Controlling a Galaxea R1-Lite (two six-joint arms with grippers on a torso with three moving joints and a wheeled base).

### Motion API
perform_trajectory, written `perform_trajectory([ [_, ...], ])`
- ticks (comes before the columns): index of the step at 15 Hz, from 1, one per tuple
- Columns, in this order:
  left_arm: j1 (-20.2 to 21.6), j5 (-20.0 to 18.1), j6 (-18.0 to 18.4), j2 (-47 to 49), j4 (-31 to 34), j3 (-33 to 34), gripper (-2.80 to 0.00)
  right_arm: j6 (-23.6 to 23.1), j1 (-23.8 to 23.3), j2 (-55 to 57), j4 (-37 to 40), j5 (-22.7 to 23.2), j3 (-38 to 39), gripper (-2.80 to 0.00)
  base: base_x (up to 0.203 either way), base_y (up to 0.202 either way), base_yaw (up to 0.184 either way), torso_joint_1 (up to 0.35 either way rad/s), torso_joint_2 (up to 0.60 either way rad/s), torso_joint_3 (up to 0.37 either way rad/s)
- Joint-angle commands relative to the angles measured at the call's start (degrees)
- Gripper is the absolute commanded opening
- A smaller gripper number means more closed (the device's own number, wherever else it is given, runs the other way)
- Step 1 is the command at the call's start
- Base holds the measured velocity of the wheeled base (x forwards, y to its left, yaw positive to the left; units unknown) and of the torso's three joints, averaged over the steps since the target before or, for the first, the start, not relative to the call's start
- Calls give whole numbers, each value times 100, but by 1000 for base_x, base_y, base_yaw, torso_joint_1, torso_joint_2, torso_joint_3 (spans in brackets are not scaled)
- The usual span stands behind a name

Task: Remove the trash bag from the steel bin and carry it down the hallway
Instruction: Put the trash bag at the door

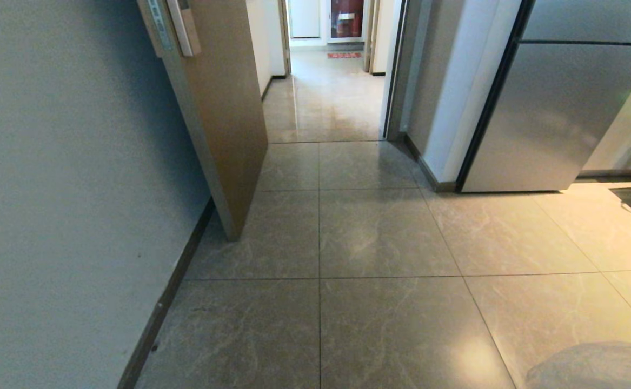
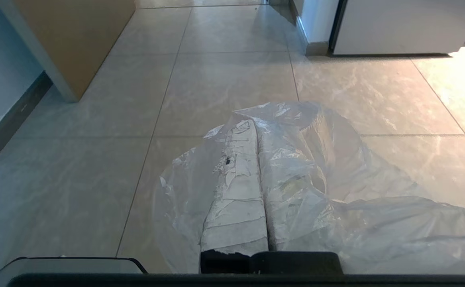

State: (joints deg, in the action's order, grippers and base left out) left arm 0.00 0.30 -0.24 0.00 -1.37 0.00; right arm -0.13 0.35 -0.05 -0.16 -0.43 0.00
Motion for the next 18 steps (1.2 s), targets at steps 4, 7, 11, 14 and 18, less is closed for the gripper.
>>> perform_trajectory([
  [4,0,5,-2,0,-4,62,-280,-4,0,5,-2,-1,0,-280,191,0,1,4,2,4],
  [7,0,5,-2,0,-4,62,-280,-4,0,5,-2,-1,0,-280,192,0,1,1,2,1],
  [11,0,5,-2,0,-4,62,-280,-4,0,5,-2,-1,0,-280,193,0,1,3,3,3],
  [14,0,5,-2,0,-4,62,-280,-4,0,5,-2,-1,0,-280,191,0,2,1,5,1],
  [18,0,5,60,0,-13,62,-280,-4,0,5,-2,-1,0,-280,192,0,1,4,-4,2],
])
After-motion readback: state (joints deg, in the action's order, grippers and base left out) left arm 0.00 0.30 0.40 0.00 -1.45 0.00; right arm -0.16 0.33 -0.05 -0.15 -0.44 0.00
